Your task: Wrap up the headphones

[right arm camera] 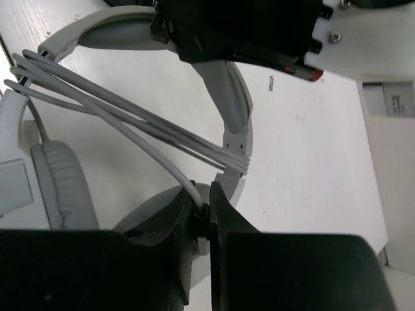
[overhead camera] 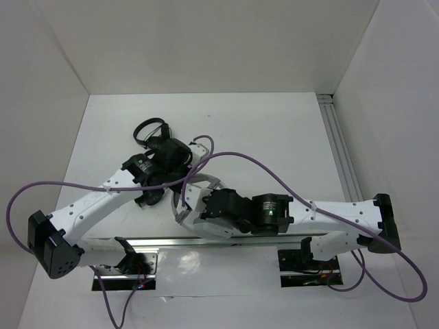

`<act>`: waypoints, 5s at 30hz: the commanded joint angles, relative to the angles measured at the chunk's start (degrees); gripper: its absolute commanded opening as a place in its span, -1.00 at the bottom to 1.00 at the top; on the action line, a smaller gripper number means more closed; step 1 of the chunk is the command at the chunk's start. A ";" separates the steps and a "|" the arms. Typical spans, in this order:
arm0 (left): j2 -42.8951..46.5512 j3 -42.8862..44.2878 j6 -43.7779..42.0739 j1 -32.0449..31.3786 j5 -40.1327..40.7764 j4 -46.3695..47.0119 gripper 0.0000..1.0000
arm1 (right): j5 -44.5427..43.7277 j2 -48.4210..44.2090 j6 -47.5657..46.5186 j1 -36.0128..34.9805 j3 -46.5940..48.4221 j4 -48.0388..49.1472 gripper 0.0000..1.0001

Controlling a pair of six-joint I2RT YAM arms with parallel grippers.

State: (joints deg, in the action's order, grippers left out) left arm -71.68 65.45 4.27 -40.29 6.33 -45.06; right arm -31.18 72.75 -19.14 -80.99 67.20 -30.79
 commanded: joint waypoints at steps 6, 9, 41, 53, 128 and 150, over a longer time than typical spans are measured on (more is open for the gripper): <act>-0.57 0.73 -1.72 -3.74 -4.91 -3.81 -1.00 | -13.99 -1.65 -3.63 -2.77 -2.16 3.10 -1.00; 1.01 0.73 -2.34 -4.36 -6.41 -4.51 -1.00 | -14.70 -2.79 -4.24 -2.77 -4.26 4.42 -1.00; 2.16 7.15 -1.72 -2.86 -6.94 -10.58 -1.00 | -4.16 -3.67 1.82 3.03 -5.59 3.11 -0.04; -1.62 11.72 -2.25 1.97 -8.96 -10.05 -1.00 | 8.15 -5.16 4.80 5.93 1.17 -3.14 0.96; -29.48 16.29 38.44 70.26 10.28 11.75 -1.00 | 20.90 -11.58 27.40 6.46 -15.87 23.31 0.99; -31.69 14.80 39.76 70.26 4.04 11.66 0.10 | 20.80 -8.77 28.63 6.46 -15.17 23.84 0.99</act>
State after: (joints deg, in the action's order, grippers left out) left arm -109.49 81.14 42.28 29.82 12.86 -34.13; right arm -11.07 63.92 8.40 -74.67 51.00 -10.02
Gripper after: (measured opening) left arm 0.453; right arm 0.993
